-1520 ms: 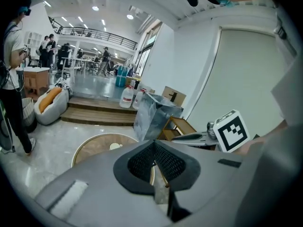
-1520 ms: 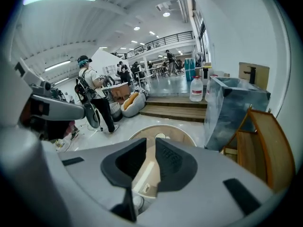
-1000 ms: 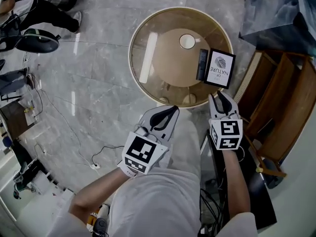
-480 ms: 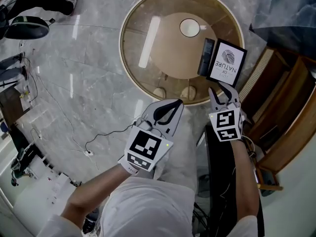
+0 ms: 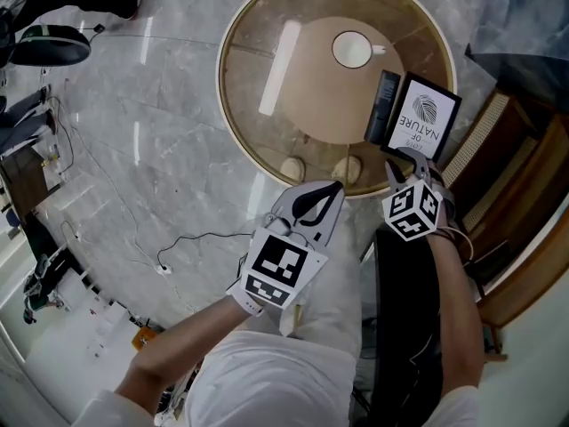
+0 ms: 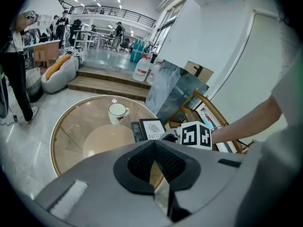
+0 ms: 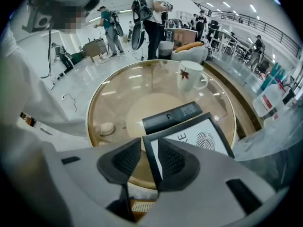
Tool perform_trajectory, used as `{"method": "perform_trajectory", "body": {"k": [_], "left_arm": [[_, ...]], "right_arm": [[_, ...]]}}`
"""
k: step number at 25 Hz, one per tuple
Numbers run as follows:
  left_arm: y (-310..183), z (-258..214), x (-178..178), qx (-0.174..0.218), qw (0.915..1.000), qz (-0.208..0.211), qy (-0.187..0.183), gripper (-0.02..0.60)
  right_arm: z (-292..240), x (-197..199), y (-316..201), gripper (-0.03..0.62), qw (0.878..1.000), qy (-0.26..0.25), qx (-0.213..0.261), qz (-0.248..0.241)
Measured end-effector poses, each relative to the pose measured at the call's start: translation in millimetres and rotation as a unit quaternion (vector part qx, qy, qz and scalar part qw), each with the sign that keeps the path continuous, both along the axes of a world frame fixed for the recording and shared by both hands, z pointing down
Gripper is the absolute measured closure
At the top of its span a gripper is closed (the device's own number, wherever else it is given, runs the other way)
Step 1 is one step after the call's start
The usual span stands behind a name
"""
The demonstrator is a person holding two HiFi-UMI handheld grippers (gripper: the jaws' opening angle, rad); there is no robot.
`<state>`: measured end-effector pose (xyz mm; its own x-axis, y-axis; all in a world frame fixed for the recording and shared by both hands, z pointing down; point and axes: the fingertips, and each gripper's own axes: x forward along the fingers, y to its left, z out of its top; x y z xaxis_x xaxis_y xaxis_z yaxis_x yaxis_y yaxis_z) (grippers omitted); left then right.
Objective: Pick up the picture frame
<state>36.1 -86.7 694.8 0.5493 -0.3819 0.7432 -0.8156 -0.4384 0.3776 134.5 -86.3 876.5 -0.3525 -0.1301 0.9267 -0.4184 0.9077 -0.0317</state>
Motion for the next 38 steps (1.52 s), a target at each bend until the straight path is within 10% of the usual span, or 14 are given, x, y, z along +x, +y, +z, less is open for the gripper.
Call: {"method": "perform_trajectory", "body": {"k": [19,38], "left_arm": [[6,3,-3,-0.003,1.0,0.003,-0.007,0.578],[13,-43,-41,0.028,0.9995,0.006,-0.013,0.578]], "right_arm": [[59,-1,7,0.519,0.986,0.091,0.046,-0.129],[-21,-26,17,0.537,0.998,0.004,0.026,0.062]]}}
